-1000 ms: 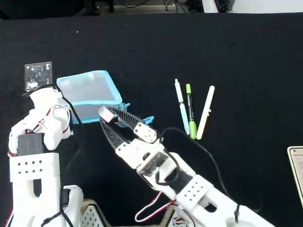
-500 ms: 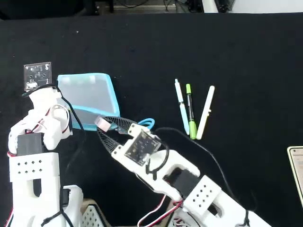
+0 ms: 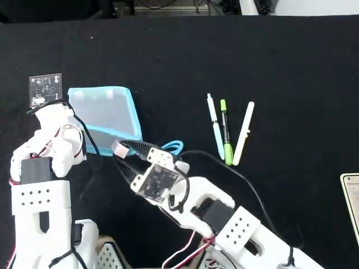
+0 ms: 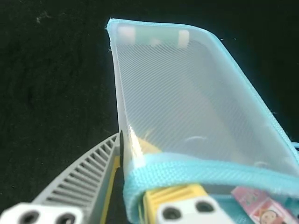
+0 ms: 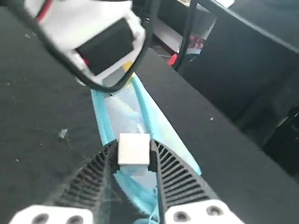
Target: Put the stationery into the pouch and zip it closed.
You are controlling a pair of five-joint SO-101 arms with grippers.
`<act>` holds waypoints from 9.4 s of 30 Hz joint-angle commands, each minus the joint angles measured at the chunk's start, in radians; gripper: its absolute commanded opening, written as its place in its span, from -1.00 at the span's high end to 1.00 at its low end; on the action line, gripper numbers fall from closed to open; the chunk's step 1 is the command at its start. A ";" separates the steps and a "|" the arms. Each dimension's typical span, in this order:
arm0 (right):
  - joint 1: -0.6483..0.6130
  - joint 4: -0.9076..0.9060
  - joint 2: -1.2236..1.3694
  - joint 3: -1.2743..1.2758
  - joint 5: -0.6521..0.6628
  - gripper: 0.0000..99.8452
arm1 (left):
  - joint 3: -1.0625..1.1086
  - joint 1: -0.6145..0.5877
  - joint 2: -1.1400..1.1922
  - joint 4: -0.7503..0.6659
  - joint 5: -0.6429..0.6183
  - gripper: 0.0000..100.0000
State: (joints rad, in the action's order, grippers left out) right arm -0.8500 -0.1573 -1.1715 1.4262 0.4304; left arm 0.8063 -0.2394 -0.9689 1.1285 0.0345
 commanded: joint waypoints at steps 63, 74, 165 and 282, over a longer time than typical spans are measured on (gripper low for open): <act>0.018 -0.694 0.309 -0.601 -0.193 0.48 | -0.027 -0.007 -0.011 -0.006 -0.006 0.94; 0.463 -1.005 -0.071 -0.676 -0.201 0.73 | -0.025 -0.008 -0.011 -0.008 -0.006 0.94; 0.819 -1.611 1.980 -2.499 -0.199 0.98 | -0.012 -0.008 -0.011 -0.011 -0.008 0.94; 0.628 -0.815 -0.036 -0.619 -0.295 0.56 | -0.008 -0.008 -0.011 -0.009 -0.006 0.94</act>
State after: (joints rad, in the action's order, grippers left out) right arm -0.4081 -0.9444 -1.2344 0.8661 0.1358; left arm 0.8063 -0.2378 -0.9689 1.1285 0.0330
